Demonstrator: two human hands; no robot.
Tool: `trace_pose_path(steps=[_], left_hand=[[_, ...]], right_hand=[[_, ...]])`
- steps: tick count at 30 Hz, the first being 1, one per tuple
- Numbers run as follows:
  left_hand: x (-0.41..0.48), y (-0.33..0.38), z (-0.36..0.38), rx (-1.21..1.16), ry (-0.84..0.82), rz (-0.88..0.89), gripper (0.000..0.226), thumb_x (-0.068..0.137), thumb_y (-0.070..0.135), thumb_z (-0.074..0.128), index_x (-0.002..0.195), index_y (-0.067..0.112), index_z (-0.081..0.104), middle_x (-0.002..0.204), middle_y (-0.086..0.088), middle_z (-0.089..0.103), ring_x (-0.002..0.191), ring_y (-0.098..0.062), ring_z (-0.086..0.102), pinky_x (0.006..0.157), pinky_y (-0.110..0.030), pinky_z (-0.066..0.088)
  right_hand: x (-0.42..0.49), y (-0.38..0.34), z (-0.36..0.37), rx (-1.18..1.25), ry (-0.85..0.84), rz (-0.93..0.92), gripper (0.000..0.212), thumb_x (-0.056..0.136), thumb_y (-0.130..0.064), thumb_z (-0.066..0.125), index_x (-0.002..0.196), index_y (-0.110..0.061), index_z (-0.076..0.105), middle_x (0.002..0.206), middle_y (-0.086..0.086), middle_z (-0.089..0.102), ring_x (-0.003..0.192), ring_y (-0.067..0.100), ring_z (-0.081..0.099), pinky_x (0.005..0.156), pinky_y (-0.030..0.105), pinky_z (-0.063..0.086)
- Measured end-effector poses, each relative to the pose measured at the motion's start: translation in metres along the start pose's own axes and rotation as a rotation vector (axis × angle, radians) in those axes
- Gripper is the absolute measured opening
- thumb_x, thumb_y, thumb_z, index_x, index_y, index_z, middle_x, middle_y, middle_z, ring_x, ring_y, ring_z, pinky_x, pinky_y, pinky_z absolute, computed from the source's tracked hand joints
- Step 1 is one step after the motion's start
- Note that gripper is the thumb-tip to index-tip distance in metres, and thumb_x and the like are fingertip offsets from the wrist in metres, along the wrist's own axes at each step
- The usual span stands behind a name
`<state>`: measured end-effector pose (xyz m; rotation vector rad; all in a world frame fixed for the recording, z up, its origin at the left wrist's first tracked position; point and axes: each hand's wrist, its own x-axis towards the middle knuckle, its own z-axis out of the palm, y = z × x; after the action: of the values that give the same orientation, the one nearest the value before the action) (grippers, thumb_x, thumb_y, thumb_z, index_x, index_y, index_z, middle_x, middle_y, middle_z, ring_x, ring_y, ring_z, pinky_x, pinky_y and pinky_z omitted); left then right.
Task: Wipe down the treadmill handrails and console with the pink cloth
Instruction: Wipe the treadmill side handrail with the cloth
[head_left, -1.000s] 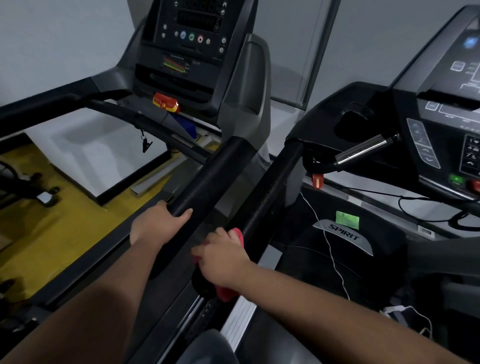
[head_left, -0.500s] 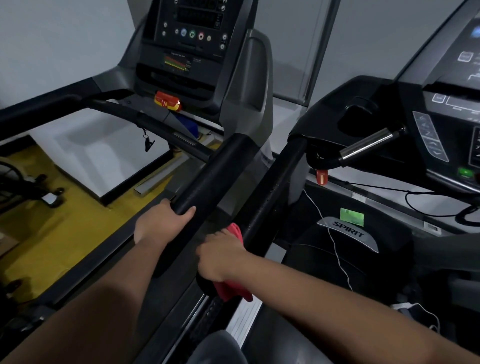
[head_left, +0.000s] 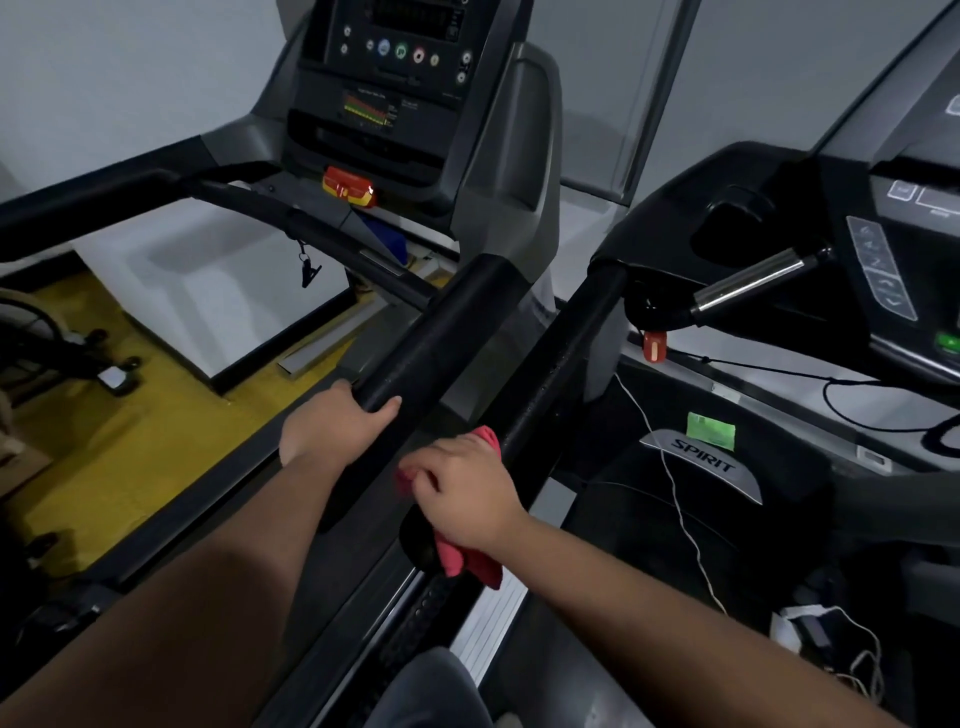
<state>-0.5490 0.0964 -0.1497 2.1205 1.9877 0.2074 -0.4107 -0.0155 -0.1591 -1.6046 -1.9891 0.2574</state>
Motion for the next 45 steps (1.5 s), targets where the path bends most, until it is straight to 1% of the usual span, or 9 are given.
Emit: trace_pose_path(steps=[4,8,11,15,18,22,30,39,45], left_hand=[[-0.002,-0.001,0.000,0.007,-0.005,-0.008,0.075,0.078,0.079,0.038,0.114,0.015,0.055,0.083,-0.002,0.062,0.071,-0.021,0.060,0.064,-0.033,0.054],[-0.002,0.000,-0.001,0.002,-0.010,-0.007,0.076,0.080,0.077,0.038,0.117,0.013,0.053,0.085,-0.002,0.060,0.075,-0.023,0.060,0.066,-0.033,0.053],[-0.004,-0.001,-0.001,-0.019,-0.018,-0.008,0.075,0.080,0.077,0.038,0.116,0.013,0.053,0.081,-0.001,0.061,0.072,-0.021,0.060,0.066,-0.035,0.055],[-0.003,-0.001,-0.001,-0.018,-0.022,-0.010,0.076,0.079,0.078,0.038,0.118,0.014,0.052,0.081,-0.001,0.061,0.070,-0.020,0.060,0.064,-0.035,0.056],[-0.003,-0.001,0.000,-0.009,-0.013,-0.009,0.079,0.079,0.078,0.037,0.121,0.013,0.052,0.082,-0.001,0.062,0.067,-0.019,0.060,0.063,-0.035,0.056],[-0.002,0.000,0.001,-0.007,-0.011,-0.007,0.078,0.080,0.076,0.039,0.122,0.012,0.051,0.082,-0.002,0.062,0.068,-0.019,0.060,0.063,-0.035,0.056],[-0.002,0.002,-0.001,0.019,-0.008,0.004,0.078,0.083,0.073,0.040,0.130,0.013,0.048,0.074,0.002,0.059,0.061,-0.013,0.056,0.058,-0.031,0.054],[0.001,0.000,0.001,0.023,-0.004,0.003,0.080,0.082,0.074,0.039,0.134,0.014,0.045,0.078,0.002,0.061,0.064,-0.015,0.058,0.057,-0.031,0.054],[0.001,0.000,0.003,0.034,0.002,0.001,0.078,0.081,0.075,0.038,0.131,0.015,0.046,0.076,0.002,0.060,0.064,-0.016,0.059,0.056,-0.031,0.054]], right_hand=[[-0.033,0.022,0.002,0.156,0.197,-0.036,0.017,0.085,-0.022,0.048,0.092,-0.019,0.062,0.096,-0.001,0.063,0.104,0.014,0.051,0.103,0.022,0.026],[-0.059,0.025,0.010,0.334,0.204,0.190,0.016,0.091,-0.037,0.044,0.103,-0.027,0.049,0.118,-0.010,0.042,0.124,0.002,0.027,0.106,0.014,0.018],[-0.067,0.021,0.010,0.384,0.222,0.292,0.004,0.093,-0.034,0.043,0.096,-0.036,0.041,0.115,-0.020,0.031,0.118,-0.004,0.027,0.101,0.006,0.020],[-0.067,0.027,0.005,0.677,0.262,0.630,0.016,0.100,-0.018,0.042,0.089,-0.027,0.035,0.092,-0.008,0.038,0.085,0.005,0.042,0.076,0.006,0.036],[-0.055,0.027,0.012,0.918,0.319,0.925,0.011,0.099,-0.013,0.038,0.089,-0.015,0.037,0.081,-0.001,0.040,0.072,0.009,0.040,0.064,0.015,0.039],[-0.039,0.028,0.023,1.353,0.277,1.208,0.017,0.093,-0.012,0.036,0.093,-0.005,0.052,0.086,0.018,0.061,0.078,0.027,0.060,0.068,0.031,0.050],[-0.007,0.057,0.013,1.554,0.261,1.387,0.026,0.088,-0.011,0.038,0.070,-0.010,0.058,0.055,0.010,0.062,0.066,0.028,0.057,0.063,0.033,0.048],[-0.028,0.040,0.023,1.816,-0.007,1.306,0.043,0.089,-0.037,0.043,0.095,-0.001,0.066,0.091,0.019,0.066,0.084,0.032,0.062,0.079,0.038,0.050],[-0.008,0.056,0.014,1.751,0.041,1.363,0.042,0.087,-0.038,0.038,0.090,-0.005,0.064,0.088,0.018,0.064,0.082,0.032,0.060,0.082,0.037,0.049]])
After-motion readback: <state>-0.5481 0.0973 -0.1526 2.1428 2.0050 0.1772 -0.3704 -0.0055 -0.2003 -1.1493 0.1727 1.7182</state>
